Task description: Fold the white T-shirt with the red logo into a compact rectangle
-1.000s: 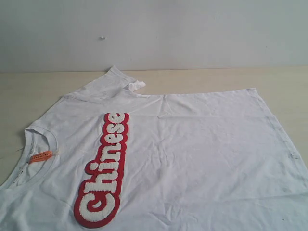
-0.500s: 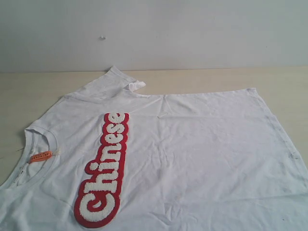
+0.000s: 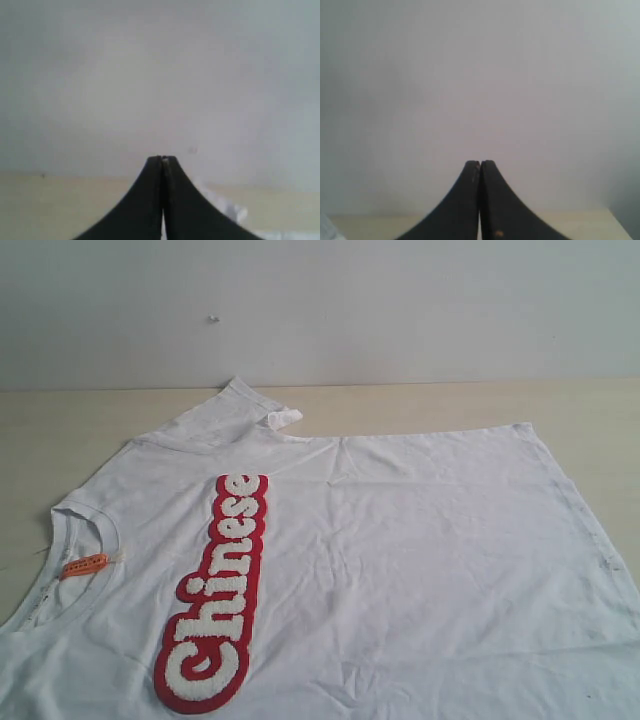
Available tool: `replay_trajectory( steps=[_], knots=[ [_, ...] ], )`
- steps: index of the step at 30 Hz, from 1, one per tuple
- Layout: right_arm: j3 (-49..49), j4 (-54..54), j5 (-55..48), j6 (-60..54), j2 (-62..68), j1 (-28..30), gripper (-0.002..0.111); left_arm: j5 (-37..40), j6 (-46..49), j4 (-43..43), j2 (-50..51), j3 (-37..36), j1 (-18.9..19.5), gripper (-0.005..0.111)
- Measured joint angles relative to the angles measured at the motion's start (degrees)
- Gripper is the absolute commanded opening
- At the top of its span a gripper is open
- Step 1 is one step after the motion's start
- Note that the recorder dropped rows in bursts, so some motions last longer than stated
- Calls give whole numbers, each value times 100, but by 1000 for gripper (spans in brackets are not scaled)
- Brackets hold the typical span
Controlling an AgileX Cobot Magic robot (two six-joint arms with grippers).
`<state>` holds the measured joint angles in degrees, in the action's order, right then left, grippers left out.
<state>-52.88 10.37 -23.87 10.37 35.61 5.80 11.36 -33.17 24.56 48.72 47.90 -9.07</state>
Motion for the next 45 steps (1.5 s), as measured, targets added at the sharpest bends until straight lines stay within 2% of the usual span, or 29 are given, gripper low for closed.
replay_trajectory(
  steps=[2, 4, 5, 6, 9, 10, 12, 15, 16, 18, 20, 21, 23, 24, 27, 29, 34, 45],
  knots=[
    [-238, -183, -339, -475, 773, 0, 0, 634, 865, -362, 1102, 361, -429, 0],
    [-373, -273, -428, -690, 1298, 0, 0, 1045, 1701, -901, 1696, 630, -521, 0],
    [-452, -321, -500, -818, 1603, 0, 0, 1311, 2423, -1429, 2111, 874, -556, 0],
    [-654, -475, -678, -1092, 2259, 0, 0, 1881, 3451, -2317, 2671, 1309, -555, 0],
    [-1014, -851, -1166, -1726, 3194, 0, 0, 2972, 5334, -3639, 3450, 2048, -519, 0],
    [-1262, -1262, -1616, -2248, 3675, 0, 0, 3779, 6271, -4206, 3880, 2436, -514, 0],
    [-1663, -1977, -2343, -3301, 4415, 0, 0, 4856, 7781, -4457, 4327, 2830, -514, 0],
    [-1785, -2608, -3019, -5058, 4959, 0, 1, 5538, 8636, -3812, 4566, 2815, -514, 0],
    [-1731, -2597, -3228, -5664, 5023, 0, 4, 5586, 8886, -3461, 4580, 2680, -492, 0],
    [-1494, -2422, -3458, -6457, 5037, 0, 17, 5626, 9519, -2971, 4591, 2272, -484, 0],
    [-1242, -2200, -3509, -6886, 5037, 0, 35, 5547, 9887, -2704, 4599, 1929, -479, 4],
    [-1056, -2063, -3475, -7113, 5037, 0, 47, 5367, 10029, -2546, 4599, 1740, -479, 12],
    [-765, -1870, -3245, -7360, 5037, 0, 58, 4980, 10138, -2256, 4603, 1454, -479, 29],
    [-678, -1803, -3140, -7423, 5037, 0, 64, 4827, 10155, -2165, 4603, 1367, -479, 41],
    [-419, -1501, -2757, -7667, 5037, 0, 72, 4420, 10178, -1932, 4603, 1166, -479, 84],
    [-277, -1283, -2563, -7730, 5037, 0, 72, 4170, 10178, -1844, 4603, 1063, -479, 103],
    [-77, -1187, -2244, -7769, 5037, 0, 72, 3529, 10191, -1755, 4603, 797, -470, 105],
    [-57, -956, -1174, -7971, 5009, 0, 72, 2905, 10340, -1474, 4603, 746, -470, 105]
  ],
)
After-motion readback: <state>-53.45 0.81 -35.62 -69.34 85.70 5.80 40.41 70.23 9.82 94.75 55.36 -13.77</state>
